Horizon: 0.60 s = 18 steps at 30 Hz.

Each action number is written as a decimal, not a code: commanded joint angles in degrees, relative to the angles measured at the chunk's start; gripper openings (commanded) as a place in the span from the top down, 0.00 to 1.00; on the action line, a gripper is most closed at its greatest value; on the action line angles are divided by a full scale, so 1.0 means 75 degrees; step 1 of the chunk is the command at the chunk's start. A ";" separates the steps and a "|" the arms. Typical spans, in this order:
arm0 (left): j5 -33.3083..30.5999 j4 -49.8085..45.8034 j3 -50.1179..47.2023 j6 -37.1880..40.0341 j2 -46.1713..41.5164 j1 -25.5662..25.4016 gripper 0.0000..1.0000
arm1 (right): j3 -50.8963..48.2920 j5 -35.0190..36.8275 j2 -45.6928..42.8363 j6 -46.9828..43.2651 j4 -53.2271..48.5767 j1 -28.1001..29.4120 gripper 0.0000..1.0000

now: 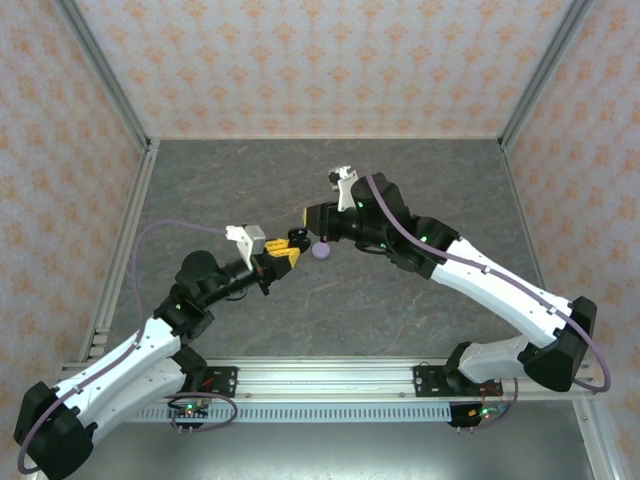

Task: Insert the wireless bluetooth earbuds into the charging case

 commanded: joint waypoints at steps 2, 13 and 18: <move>0.0104 0.0436 0.0311 -0.0039 0.0073 -0.0083 1.00 | -0.0163 -0.0281 0.0057 0.0186 0.0338 0.0058 0.82; 0.0089 0.0438 0.0411 0.0008 0.0314 -0.0101 1.00 | -0.0268 -0.0229 0.0047 0.0161 -0.0214 0.0081 0.82; 0.0090 0.0405 0.0443 0.0019 0.0359 -0.0105 1.00 | -0.0306 -0.0163 0.0029 0.0116 -0.0448 0.0081 0.82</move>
